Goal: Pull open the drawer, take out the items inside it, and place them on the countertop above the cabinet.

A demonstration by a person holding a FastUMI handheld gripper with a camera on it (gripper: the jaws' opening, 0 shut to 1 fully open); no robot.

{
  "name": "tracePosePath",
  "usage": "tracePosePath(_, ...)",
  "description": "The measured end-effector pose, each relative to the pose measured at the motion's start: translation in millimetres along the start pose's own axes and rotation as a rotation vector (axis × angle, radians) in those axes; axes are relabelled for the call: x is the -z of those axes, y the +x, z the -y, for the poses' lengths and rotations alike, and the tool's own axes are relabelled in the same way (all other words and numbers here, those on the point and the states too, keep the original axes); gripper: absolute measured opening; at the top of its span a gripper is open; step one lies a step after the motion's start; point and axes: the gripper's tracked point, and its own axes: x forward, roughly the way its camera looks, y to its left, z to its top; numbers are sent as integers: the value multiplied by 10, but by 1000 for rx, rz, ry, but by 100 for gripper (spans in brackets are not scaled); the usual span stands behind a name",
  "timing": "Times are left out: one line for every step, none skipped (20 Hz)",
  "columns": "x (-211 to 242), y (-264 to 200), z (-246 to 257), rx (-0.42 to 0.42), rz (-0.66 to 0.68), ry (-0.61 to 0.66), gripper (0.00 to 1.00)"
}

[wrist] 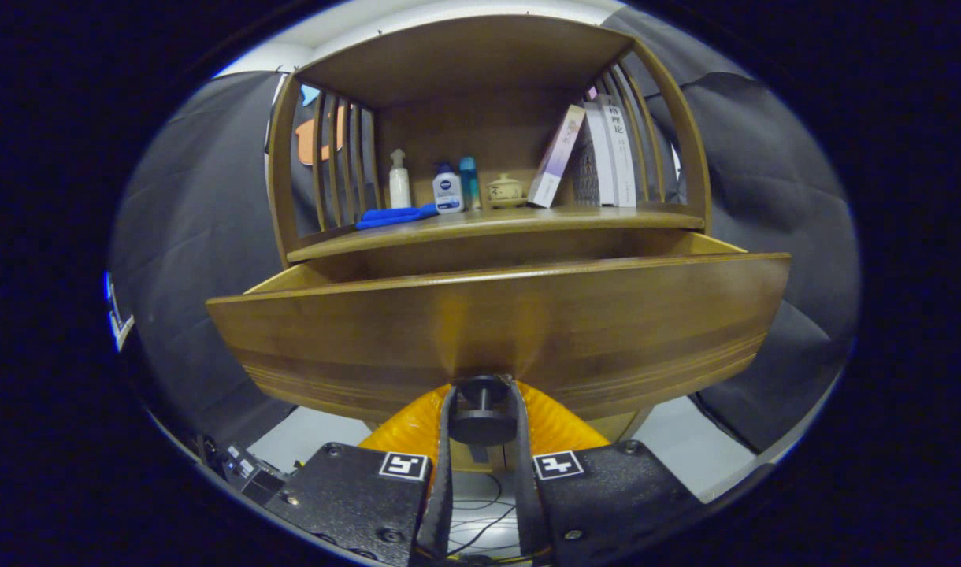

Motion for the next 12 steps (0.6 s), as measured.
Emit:
tracePosePath(13,-51,9,-1,3,-10,36)
tracePosePath(51,-133,6,-9,-1,-16,36)
tracePosePath(59,-163,13,-15,-6,-15,36)
tracePosePath(105,-205,13,-20,-11,-14,36)
tracePosePath(137,-271,17,-26,-16,-15,36)
tracePosePath(179,-348,17,-30,-18,-23,36)
tracePosePath(208,-397,22,-34,-23,-32,36)
tracePosePath(235,-435,21,-39,-29,-34,36)
tracePosePath(264,-475,29,-42,-37,-33,36)
tracePosePath(291,-518,31,-45,-44,-34,36)
tracePosePath(303,-539,29,-49,-49,-37,36)
tracePosePath(320,-554,28,-51,-57,-41,36)
